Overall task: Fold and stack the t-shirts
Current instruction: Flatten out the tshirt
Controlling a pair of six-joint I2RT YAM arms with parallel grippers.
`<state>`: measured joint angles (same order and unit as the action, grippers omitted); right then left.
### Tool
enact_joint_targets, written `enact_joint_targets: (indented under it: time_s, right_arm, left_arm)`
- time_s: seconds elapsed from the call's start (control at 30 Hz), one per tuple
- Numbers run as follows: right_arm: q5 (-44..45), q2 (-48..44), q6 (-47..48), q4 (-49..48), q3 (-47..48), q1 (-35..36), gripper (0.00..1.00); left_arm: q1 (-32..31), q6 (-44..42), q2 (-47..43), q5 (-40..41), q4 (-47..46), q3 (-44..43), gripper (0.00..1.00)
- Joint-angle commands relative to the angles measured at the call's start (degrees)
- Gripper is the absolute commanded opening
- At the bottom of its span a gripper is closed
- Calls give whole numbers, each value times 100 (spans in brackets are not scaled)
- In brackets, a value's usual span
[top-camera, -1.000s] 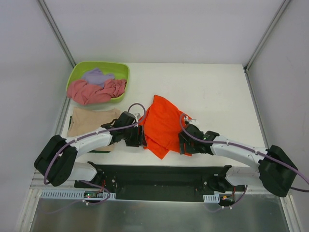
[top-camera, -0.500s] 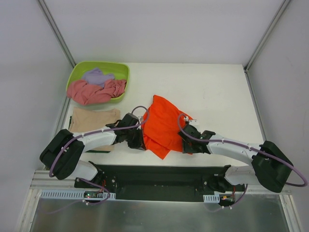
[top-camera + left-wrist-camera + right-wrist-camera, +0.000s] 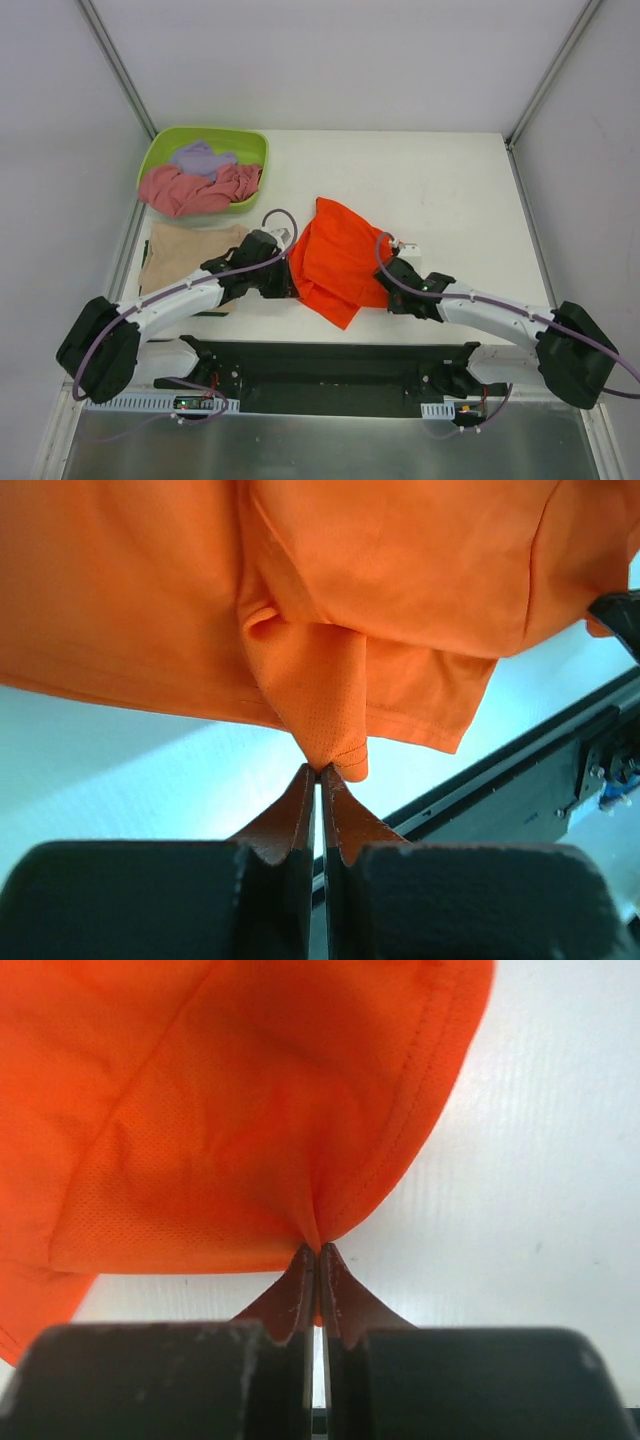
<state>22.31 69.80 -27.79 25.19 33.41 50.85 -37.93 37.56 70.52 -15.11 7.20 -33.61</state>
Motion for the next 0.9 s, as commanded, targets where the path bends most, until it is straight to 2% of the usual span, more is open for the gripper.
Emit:
enact_joint_targets:
  time_s: [0.0,0.07,0.23,0.53,0.6,0.73,0.87]
  right_arm:
    - [766,-554,203,135,95,-128,1]
    - [1099,-809,388,135,201,-172,0]
    - [1925,-1748,888,13,482,-444,0]
    - [2207,-2673,1978,-480,1421,-1261,0]
    - [2295,-2752,2294,-497,1816,-1384,0]
    - [2541,-2840,3094,-585,2634,-1499,0]
    - [2981,-2937,3779,-638,3223,-1552,0]
  left_arm:
    - [-48,-389,-644,1052,580,-234,0]
    - [-48,-442,-846,1474,729,-339,0]
    - [-48,-451,-1277,3319,1125,-787,0]
    - [-48,-1399,-1427,5429,1099,-2376,0]
    - [-48,-1689,-1436,5755,1073,-2711,0]
    - [-48,-2287,-1558,5809,968,-3283,0]
    - [-48,-2850,-1909,6046,502,-3381,0]
